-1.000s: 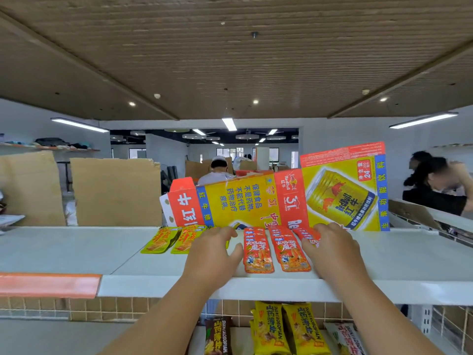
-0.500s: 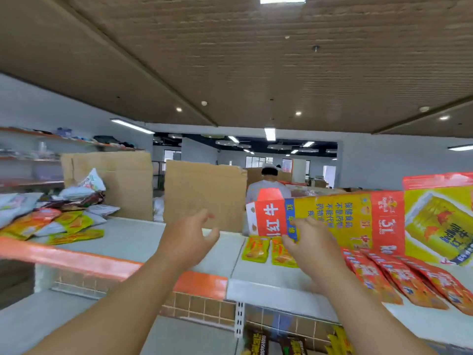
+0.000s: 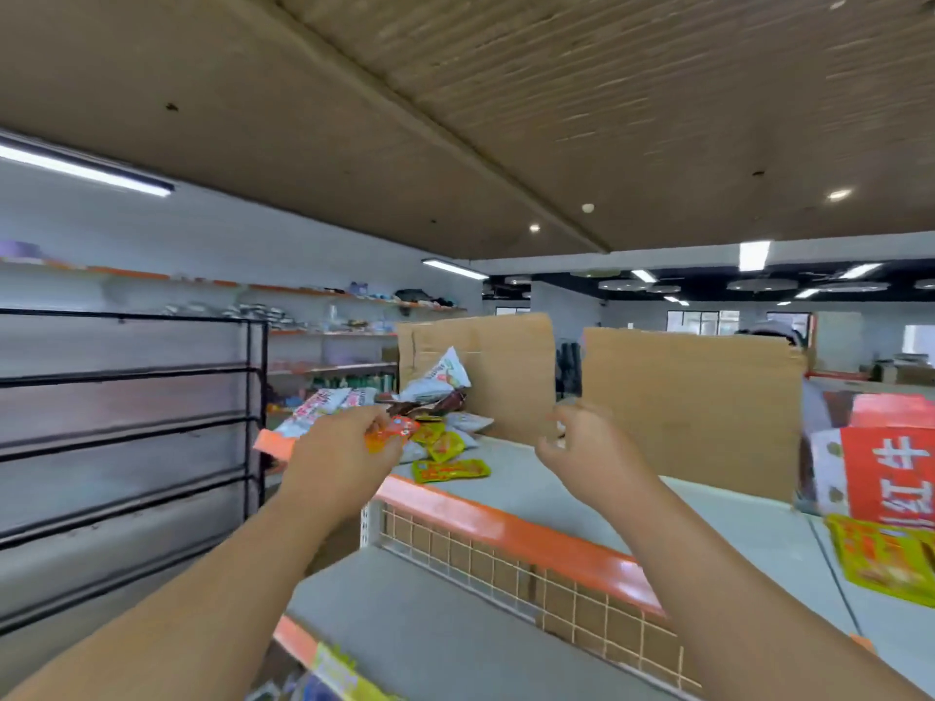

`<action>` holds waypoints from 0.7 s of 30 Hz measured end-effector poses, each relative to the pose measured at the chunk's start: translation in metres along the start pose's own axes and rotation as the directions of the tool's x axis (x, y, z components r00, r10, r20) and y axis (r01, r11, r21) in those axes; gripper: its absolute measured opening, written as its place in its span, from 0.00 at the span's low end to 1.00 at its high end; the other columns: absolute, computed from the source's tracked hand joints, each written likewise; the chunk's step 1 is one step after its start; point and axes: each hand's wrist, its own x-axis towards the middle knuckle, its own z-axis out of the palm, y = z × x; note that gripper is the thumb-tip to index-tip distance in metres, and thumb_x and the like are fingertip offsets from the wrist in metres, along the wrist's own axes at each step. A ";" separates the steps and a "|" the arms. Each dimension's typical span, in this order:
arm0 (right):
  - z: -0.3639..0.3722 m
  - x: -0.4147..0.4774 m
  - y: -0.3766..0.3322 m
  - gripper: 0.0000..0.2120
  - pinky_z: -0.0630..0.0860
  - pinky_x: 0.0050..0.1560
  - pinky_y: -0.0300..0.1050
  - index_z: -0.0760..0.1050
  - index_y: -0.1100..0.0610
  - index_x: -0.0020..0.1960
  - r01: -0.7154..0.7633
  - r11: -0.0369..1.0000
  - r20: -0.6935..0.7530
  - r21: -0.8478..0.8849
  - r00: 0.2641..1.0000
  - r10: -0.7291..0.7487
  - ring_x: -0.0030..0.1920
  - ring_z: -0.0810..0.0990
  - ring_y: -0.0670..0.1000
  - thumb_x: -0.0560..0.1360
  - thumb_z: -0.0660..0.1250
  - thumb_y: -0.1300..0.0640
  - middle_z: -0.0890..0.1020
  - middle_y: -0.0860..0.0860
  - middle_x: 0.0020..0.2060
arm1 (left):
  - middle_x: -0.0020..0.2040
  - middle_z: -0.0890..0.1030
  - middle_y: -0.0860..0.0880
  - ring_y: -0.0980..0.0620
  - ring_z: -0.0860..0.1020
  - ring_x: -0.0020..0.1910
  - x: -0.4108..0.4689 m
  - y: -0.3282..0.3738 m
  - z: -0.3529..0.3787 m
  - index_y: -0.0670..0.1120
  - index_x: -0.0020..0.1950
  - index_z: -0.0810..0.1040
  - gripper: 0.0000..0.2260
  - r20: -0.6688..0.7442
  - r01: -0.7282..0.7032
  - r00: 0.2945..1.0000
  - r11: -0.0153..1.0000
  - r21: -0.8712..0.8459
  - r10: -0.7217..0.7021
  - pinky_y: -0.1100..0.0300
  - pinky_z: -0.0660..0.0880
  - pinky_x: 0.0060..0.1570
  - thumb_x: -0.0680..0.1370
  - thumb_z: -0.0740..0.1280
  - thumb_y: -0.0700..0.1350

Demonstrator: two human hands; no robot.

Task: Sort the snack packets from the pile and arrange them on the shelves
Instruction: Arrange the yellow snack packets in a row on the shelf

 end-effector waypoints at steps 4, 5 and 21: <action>0.035 0.023 -0.032 0.11 0.76 0.48 0.49 0.79 0.53 0.53 0.076 0.997 0.029 0.030 0.997 -0.077 0.50 0.76 0.56 0.75 0.66 0.48 0.78 0.53 0.51 | 0.57 0.81 0.55 0.51 0.77 0.51 0.007 -0.041 -0.006 0.58 0.62 0.78 0.13 0.020 0.055 0.998 0.997 0.049 -0.056 0.55 0.74 0.48 0.79 0.66 0.57; 0.042 0.028 -0.036 0.09 0.74 0.45 0.48 0.77 0.54 0.50 0.087 0.996 0.047 0.030 0.995 -0.088 0.48 0.75 0.56 0.75 0.65 0.49 0.77 0.52 0.49 | 0.58 0.80 0.56 0.52 0.77 0.51 0.009 -0.047 -0.004 0.58 0.63 0.77 0.14 0.029 0.065 0.997 0.996 0.059 -0.067 0.57 0.73 0.46 0.79 0.65 0.58; 0.133 0.152 -0.032 0.19 0.75 0.51 0.46 0.77 0.53 0.65 0.329 0.939 0.625 -0.098 0.755 -0.199 0.53 0.78 0.53 0.76 0.69 0.47 0.79 0.51 0.59 | 0.53 0.81 0.52 0.51 0.79 0.47 0.110 -0.075 0.082 0.59 0.71 0.72 0.22 0.278 0.095 0.950 0.979 0.183 -0.144 0.53 0.79 0.51 0.77 0.64 0.58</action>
